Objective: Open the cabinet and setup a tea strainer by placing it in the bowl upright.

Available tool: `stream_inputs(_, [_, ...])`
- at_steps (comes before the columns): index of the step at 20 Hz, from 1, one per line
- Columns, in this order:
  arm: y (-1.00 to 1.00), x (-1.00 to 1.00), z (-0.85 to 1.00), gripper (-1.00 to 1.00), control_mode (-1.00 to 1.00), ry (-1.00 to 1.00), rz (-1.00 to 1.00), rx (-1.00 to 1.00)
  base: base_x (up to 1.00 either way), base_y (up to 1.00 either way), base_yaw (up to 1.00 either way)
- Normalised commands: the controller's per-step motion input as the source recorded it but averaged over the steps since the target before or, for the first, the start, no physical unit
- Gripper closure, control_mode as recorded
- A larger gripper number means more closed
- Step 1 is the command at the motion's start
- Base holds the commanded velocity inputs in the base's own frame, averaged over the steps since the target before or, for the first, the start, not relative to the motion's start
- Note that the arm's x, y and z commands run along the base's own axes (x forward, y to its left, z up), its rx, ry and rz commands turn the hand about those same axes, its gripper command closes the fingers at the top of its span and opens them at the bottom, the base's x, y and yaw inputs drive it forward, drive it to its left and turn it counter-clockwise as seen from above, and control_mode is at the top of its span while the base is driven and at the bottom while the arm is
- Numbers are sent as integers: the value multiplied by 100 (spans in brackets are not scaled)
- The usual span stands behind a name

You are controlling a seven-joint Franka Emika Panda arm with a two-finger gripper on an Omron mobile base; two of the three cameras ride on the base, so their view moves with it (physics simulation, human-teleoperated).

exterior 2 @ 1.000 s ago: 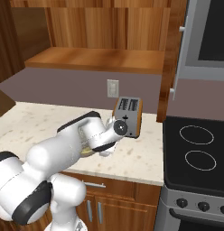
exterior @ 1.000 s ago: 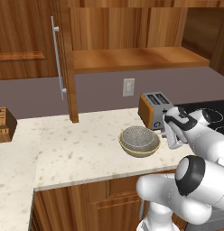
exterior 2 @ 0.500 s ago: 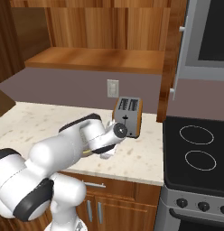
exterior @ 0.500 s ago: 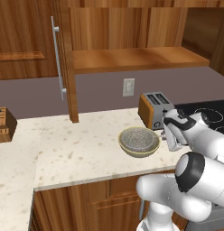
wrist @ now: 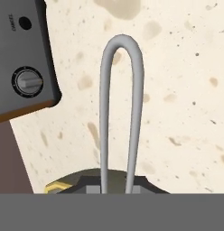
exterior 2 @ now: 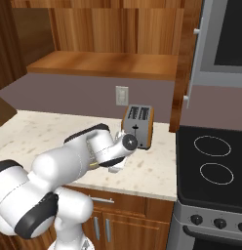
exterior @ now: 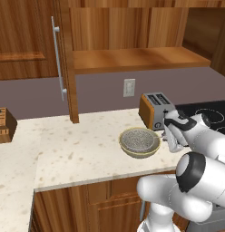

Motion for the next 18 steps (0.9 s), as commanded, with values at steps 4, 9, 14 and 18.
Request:
stream_inputs(4, [0, 2, 0, 100, -100, -6, 0, 0, 0, 0, 0])
stream_inputs(9, [-9, 23, 0, 100, -100, -3, 1, 0, 0, 0, 0])
stream_inputs(14, [-3, 20, 0, 100, -100, 0, 0, 0, 0, 0, 0])
stream_inputs(18, [0, 5, 0, 100, -100, 0, 0, 0, 0, 0, 0])
